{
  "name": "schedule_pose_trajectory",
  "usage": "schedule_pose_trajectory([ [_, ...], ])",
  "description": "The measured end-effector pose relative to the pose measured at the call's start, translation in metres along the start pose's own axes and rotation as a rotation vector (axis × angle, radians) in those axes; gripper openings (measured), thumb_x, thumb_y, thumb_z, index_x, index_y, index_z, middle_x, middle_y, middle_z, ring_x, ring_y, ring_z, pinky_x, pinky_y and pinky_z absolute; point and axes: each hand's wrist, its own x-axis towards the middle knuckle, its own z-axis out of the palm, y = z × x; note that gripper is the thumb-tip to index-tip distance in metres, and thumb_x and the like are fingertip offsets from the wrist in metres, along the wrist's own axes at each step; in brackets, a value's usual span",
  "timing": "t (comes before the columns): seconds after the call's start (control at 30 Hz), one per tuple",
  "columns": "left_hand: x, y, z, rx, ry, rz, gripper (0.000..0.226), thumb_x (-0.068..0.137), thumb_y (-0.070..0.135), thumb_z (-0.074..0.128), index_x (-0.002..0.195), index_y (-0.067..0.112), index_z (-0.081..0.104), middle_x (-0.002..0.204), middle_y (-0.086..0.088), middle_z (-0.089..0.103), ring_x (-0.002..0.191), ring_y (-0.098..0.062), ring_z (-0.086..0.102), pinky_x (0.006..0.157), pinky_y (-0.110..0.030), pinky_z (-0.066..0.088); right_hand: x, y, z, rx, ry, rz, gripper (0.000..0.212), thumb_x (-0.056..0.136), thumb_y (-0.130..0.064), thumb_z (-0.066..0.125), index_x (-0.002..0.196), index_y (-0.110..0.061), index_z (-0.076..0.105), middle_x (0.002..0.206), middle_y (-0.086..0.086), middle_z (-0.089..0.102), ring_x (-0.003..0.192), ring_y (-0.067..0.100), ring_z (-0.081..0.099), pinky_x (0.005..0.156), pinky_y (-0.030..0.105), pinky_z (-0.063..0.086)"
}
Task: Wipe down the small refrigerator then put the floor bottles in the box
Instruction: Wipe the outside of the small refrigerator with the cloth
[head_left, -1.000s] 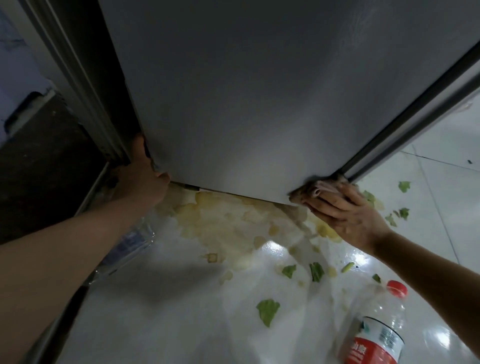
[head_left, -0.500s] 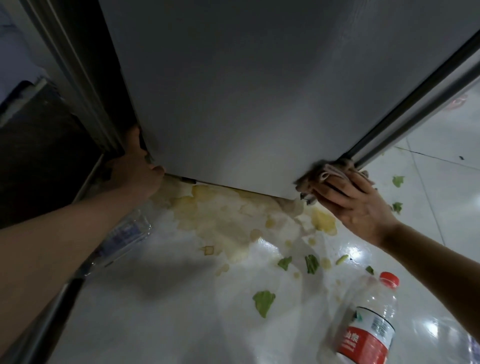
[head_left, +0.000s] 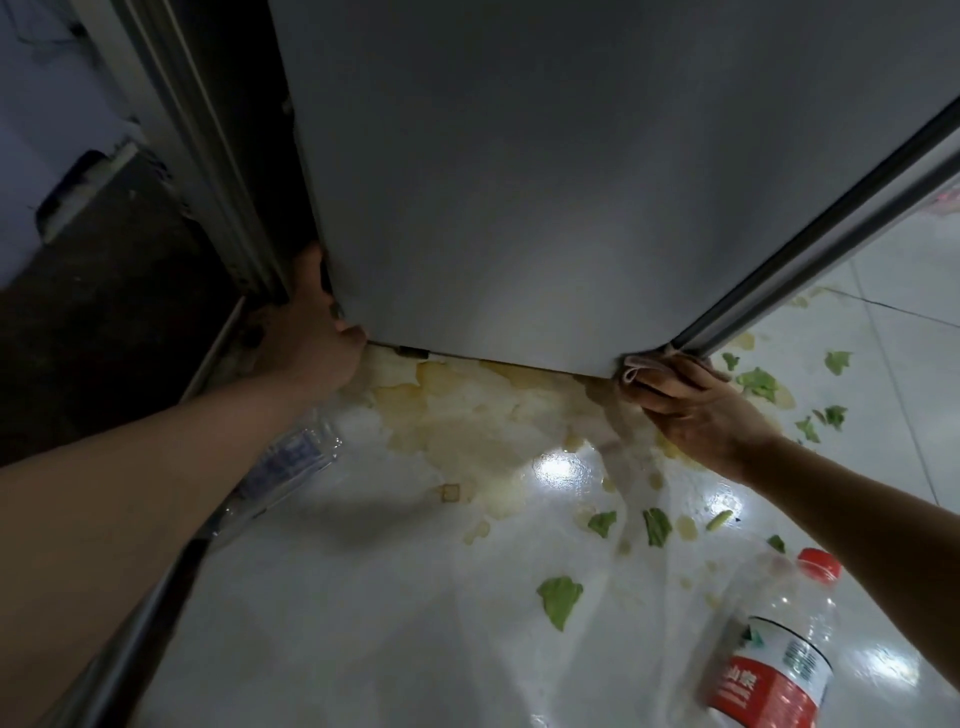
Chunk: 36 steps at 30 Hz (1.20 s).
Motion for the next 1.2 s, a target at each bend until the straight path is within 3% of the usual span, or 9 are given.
schedule_pose_trajectory([
  [0.1, -0.002, 0.000, 0.000, 0.014, 0.003, 0.010, 0.087, 0.083, 0.006, 0.062, 0.145, 0.038, 0.009, 0.097, 0.006, 0.054, 0.104, -0.028, 0.062, 0.094, -0.046, 0.048, 0.000, 0.010, -0.011, 0.139, 0.214, 0.086, 0.053, 0.057, -0.001, 0.081, 0.107, -0.017, 0.074, 0.129, 0.003, 0.060, 0.126, 0.032, 0.046, 0.101, 0.049, 0.041],
  [0.23, -0.004, 0.003, -0.002, -0.018, -0.034, -0.013, 0.085, 0.083, 0.005, 0.061, 0.143, 0.040, 0.012, 0.112, 0.003, 0.056, 0.111, -0.027, 0.060, 0.099, -0.046, 0.045, -0.006, 0.012, -0.032, 0.326, 0.386, 0.337, 0.044, 0.080, -0.004, 0.065, 0.123, -0.011, 0.063, 0.131, 0.011, 0.056, 0.125, 0.036, 0.038, 0.106, 0.052, 0.027],
  [0.33, -0.008, 0.010, -0.009, 0.001, -0.034, -0.008, 0.080, 0.081, 0.008, 0.064, 0.142, 0.035, 0.020, 0.122, -0.003, 0.056, 0.113, -0.031, 0.059, 0.098, -0.047, 0.046, -0.012, 0.009, -0.042, 0.392, 0.363, 0.393, 0.044, 0.083, -0.006, 0.058, 0.126, -0.011, 0.061, 0.131, 0.012, 0.054, 0.125, 0.037, 0.038, 0.107, 0.052, 0.027],
  [0.43, -0.016, 0.020, -0.016, -0.016, -0.022, 0.014, 0.074, 0.081, 0.008, 0.066, 0.142, 0.026, 0.027, 0.119, -0.004, 0.054, 0.103, -0.026, 0.061, 0.097, -0.043, 0.047, -0.019, 0.005, -0.052, 0.457, 0.297, 0.439, 0.058, 0.072, -0.002, 0.075, 0.127, -0.014, 0.061, 0.130, 0.011, 0.056, 0.124, 0.036, 0.041, 0.103, 0.055, 0.036],
  [0.57, -0.035, 0.042, -0.021, -0.021, -0.002, 0.090, 0.060, 0.082, 0.000, 0.061, 0.135, 0.010, 0.035, 0.106, -0.005, 0.056, 0.095, -0.027, 0.061, 0.093, -0.042, 0.048, -0.032, 0.008, -0.079, 0.573, 0.253, 0.529, 0.068, 0.064, 0.002, 0.077, 0.128, -0.016, 0.060, 0.132, 0.011, 0.053, 0.125, 0.036, 0.038, 0.098, 0.057, 0.041],
  [0.73, -0.063, 0.086, -0.014, 0.127, -0.058, 0.267, 0.056, 0.083, 0.008, 0.065, 0.133, 0.011, 0.040, 0.117, -0.009, 0.056, 0.103, -0.027, 0.058, 0.091, -0.033, 0.045, -0.060, 0.018, -0.112, 0.767, 0.158, 0.664, 0.057, 0.080, -0.006, 0.069, 0.134, -0.019, 0.054, 0.144, 0.007, 0.042, 0.129, 0.033, 0.035, 0.104, 0.042, 0.041],
  [0.97, -0.094, 0.182, 0.000, 0.313, -0.066, 0.597, 0.056, 0.083, 0.013, 0.063, 0.133, 0.014, 0.038, 0.135, -0.008, 0.049, 0.120, -0.027, 0.050, 0.100, -0.039, 0.041, -0.094, 0.067, -0.159, 1.027, 0.584, 0.923, 0.055, 0.065, 0.005, 0.079, 0.118, 0.000, 0.063, 0.126, 0.021, 0.053, 0.108, 0.038, 0.051, 0.089, 0.036, 0.046],
  [1.13, -0.116, 0.273, -0.006, 0.379, 0.041, 0.827, 0.058, 0.082, 0.012, 0.063, 0.135, 0.015, 0.040, 0.134, -0.008, 0.049, 0.123, -0.029, 0.046, 0.104, -0.041, 0.036, -0.103, 0.130, -0.190, 1.286, 0.868, 1.114, 0.056, 0.077, 0.014, 0.063, 0.127, -0.011, 0.056, 0.132, 0.005, 0.046, 0.119, 0.017, 0.044, 0.096, 0.003, 0.030],
  [1.2, -0.124, 0.311, -0.011, 0.383, 0.111, 0.924, 0.056, 0.081, 0.010, 0.064, 0.133, 0.012, 0.044, 0.133, -0.010, 0.050, 0.124, -0.029, 0.046, 0.104, -0.042, 0.035, -0.104, 0.158, -0.203, 1.360, 0.996, 1.164, 0.054, 0.080, 0.014, 0.059, 0.127, -0.013, 0.056, 0.130, 0.001, 0.047, 0.118, 0.012, 0.045, 0.094, -0.002, 0.028],
])
